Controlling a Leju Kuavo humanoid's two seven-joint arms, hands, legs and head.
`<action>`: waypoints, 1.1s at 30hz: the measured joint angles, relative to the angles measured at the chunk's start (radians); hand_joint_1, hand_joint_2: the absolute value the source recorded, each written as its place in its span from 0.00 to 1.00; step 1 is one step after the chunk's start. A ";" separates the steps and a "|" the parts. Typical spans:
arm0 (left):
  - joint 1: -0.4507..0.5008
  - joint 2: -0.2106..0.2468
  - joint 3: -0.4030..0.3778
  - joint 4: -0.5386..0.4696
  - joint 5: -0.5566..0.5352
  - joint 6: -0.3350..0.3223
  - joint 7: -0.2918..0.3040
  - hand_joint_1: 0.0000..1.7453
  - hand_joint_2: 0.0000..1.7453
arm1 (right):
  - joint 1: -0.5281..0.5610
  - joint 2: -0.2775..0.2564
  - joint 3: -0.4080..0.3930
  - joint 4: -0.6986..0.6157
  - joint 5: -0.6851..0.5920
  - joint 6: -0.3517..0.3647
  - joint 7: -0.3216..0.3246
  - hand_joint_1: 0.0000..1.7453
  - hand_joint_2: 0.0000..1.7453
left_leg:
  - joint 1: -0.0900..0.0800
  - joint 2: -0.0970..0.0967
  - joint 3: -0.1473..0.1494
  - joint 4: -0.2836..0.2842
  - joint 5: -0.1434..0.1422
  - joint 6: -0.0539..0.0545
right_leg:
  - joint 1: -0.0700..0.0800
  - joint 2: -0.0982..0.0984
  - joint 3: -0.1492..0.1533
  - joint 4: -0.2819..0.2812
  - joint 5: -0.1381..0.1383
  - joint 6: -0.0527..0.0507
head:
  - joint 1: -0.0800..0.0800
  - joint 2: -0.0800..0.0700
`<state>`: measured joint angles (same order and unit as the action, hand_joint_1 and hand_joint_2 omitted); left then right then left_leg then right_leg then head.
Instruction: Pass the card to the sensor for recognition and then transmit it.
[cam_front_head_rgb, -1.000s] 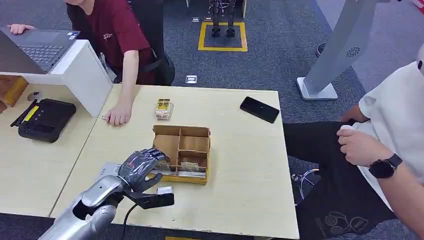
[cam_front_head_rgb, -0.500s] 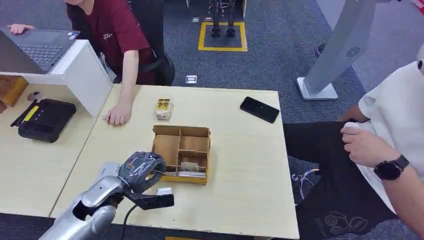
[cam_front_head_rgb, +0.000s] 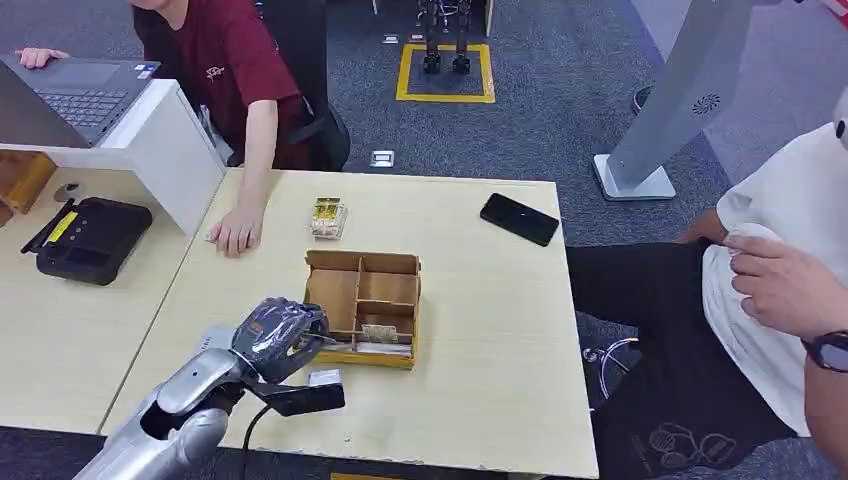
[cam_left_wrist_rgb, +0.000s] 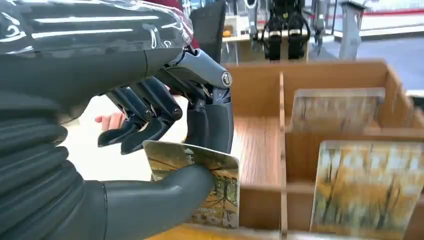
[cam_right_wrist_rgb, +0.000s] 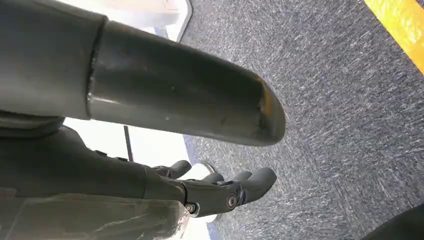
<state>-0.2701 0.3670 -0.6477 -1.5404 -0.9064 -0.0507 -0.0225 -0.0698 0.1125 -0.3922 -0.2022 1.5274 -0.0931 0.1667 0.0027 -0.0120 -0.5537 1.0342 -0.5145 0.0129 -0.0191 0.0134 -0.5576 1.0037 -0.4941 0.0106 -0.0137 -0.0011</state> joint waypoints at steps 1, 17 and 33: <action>0.001 0.001 0.006 -0.009 0.000 0.000 0.000 1.00 1.00 | 0.000 0.000 0.000 0.000 -0.001 0.000 0.000 0.00 0.00 | 0.000 0.000 0.000 0.000 0.000 0.000 | 0.000 0.000 0.000 0.000 0.000 0.000 | 0.000 0.000; 0.012 0.042 0.150 -0.204 0.039 0.033 -0.005 1.00 1.00 | 0.008 0.000 0.000 0.000 -0.011 -0.014 -0.010 0.00 0.00 | 0.000 0.000 0.000 0.000 0.000 0.000 | 0.000 0.000 0.000 0.000 0.000 0.000 | 0.000 0.000; -0.147 0.012 0.344 -0.092 -0.212 0.095 0.218 1.00 1.00 | 0.012 0.000 0.000 0.000 0.011 -0.018 -0.011 0.00 0.00 | 0.000 0.000 0.001 0.000 0.001 0.000 | 0.000 0.000 0.000 0.000 0.001 0.000 | 0.000 0.000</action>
<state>-0.4168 0.3791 -0.3036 -1.6322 -1.1180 0.0442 0.1956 -0.0578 0.1125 -0.3922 -0.2022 1.5385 -0.1110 0.1560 0.0029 -0.0119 -0.5532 1.0342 -0.5140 0.0125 -0.0190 0.0135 -0.5579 1.0038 -0.4935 0.0108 -0.0141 -0.0011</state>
